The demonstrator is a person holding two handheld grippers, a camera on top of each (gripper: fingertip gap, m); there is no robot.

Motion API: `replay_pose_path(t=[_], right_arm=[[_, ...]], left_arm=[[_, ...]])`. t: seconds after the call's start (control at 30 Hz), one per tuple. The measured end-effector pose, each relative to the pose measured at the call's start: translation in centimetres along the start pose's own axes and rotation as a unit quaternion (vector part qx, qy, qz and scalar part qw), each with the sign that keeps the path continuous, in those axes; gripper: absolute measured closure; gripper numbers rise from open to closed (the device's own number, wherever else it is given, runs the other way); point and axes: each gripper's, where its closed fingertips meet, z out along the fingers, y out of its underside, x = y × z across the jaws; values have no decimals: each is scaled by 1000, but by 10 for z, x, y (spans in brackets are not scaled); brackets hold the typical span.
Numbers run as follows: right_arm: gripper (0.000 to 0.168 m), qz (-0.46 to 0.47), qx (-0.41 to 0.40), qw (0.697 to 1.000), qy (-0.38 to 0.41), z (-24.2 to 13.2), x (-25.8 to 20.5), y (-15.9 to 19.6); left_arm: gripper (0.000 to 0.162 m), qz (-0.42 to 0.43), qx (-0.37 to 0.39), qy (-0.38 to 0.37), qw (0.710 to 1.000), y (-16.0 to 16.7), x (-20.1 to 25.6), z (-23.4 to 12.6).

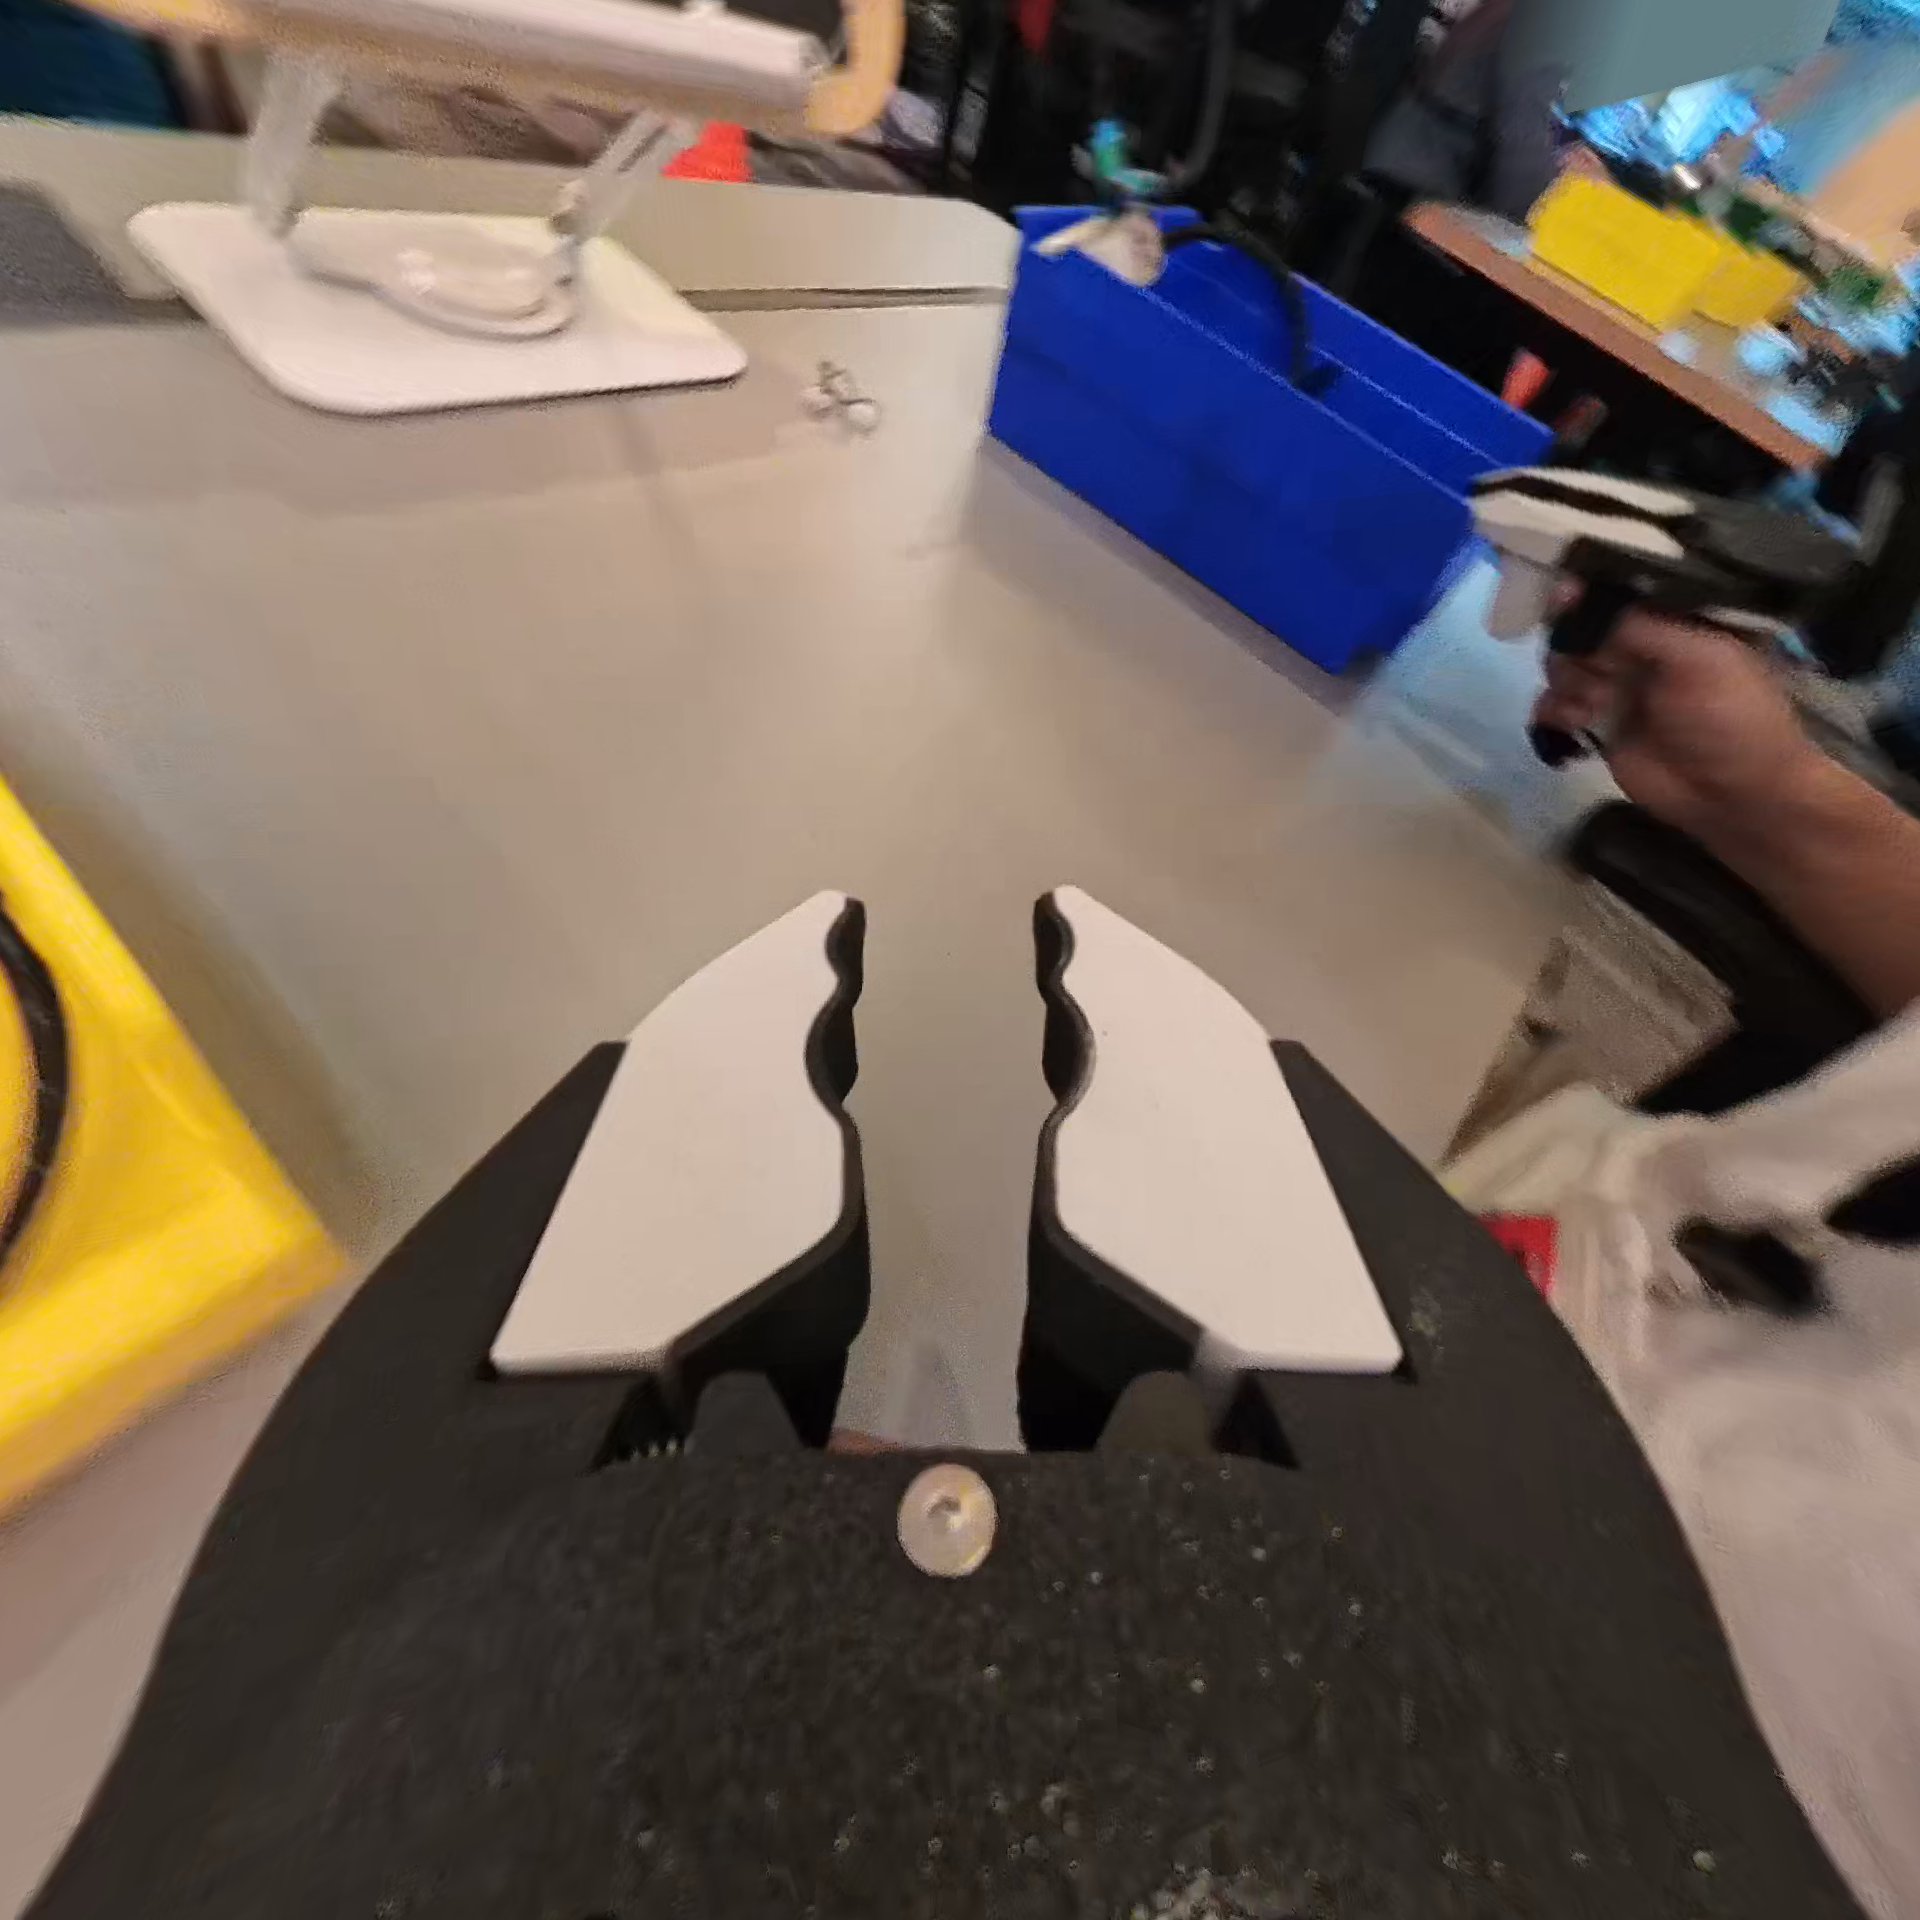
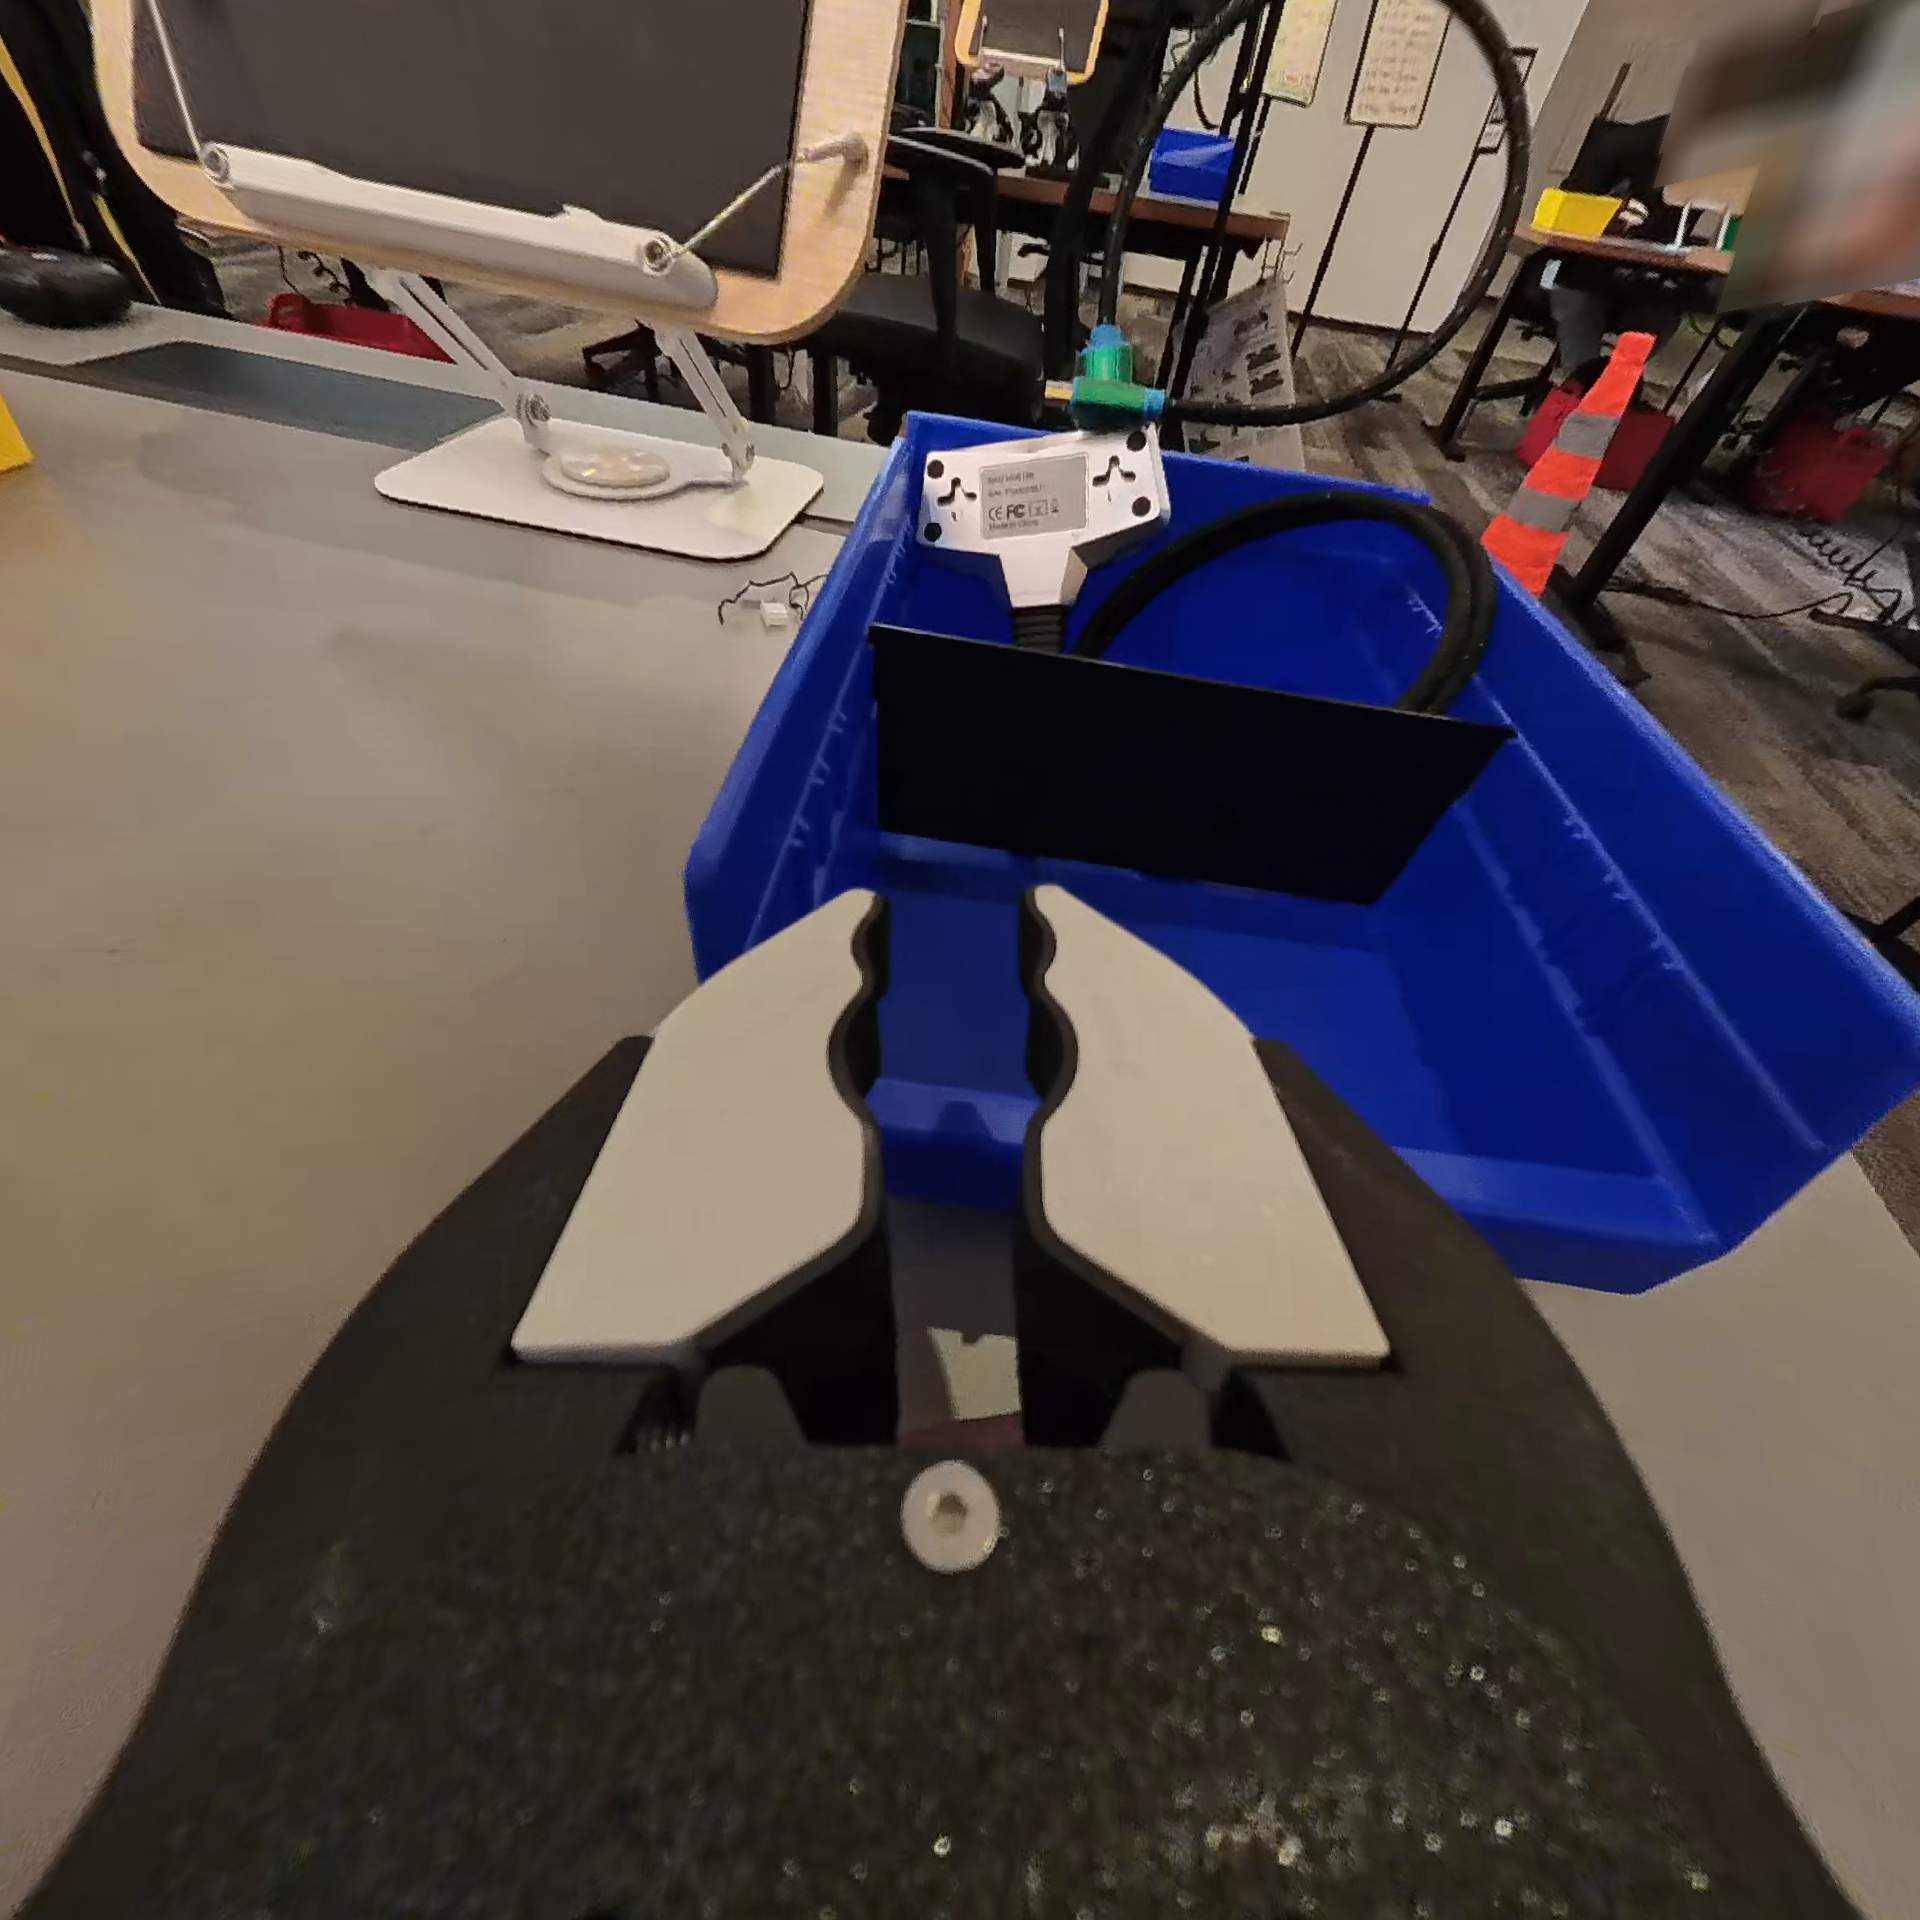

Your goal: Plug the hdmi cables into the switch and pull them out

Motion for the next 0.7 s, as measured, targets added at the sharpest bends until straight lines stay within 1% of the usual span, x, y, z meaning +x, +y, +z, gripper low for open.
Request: replay_pose_path(t=[0.07, 0.1, 0.17, 0.23, 0.27, 0.33, 0.37, 0.43, 0.5, 0.57, 0.6, 0.7], right_arm=[[146, 3, 0, 1000, -1, 1, 1, 0], [146, 7, -1, 1000, -4, 1, 0, 1], [146, 16, 0, 1000, -10, 2, 0, 0], [146, 20, -2, 1000, -13, 3, -1, 2], [146, 19, -6, 1000, -14, 3, -1, 3], [146, 13, -9, 1000, -10, 4, 0, 4], [146, 10, -11, 1000, -10, 4, 0, 5], [146, 6, -13, 1000, -8, 5, 0, 6], [146, 4, -16, 1000, -7, 6, 1, 8], [146, 7, -19, 1000, -8, 7, 1, 9], [146, 11, -20, 1000, -9, 7, 2, 10], [146, 22, -24, 999, -9, 9, 4, 12]], left_arm=[[128, 62, -48, 38, 996, -25, -8, -22], [128, 107, -61, 22, 992, -44, -24, -33], [131, 194, -84, -18, 977, -82, -67, -47], [133, 244, -152, -30, 957, -103, -118, -50], [132, 253, -196, -34, 947, -108, -147, -47], [127, 266, -294, -42, 917, -105, -208, -37], [126, 276, -334, -57, 899, -100, -241, -28], [125, 288, -416, -78, 859, -78, -298, -12], [124, 292, -487, -91, 818, -52, -343, 0], [123, 308, -551, -78, 771, -28, -365, 2], [123, 325, -564, -73, 755, -22, -371, 5], [125, 355, -575, -53, 735, -12, -373, 14]])
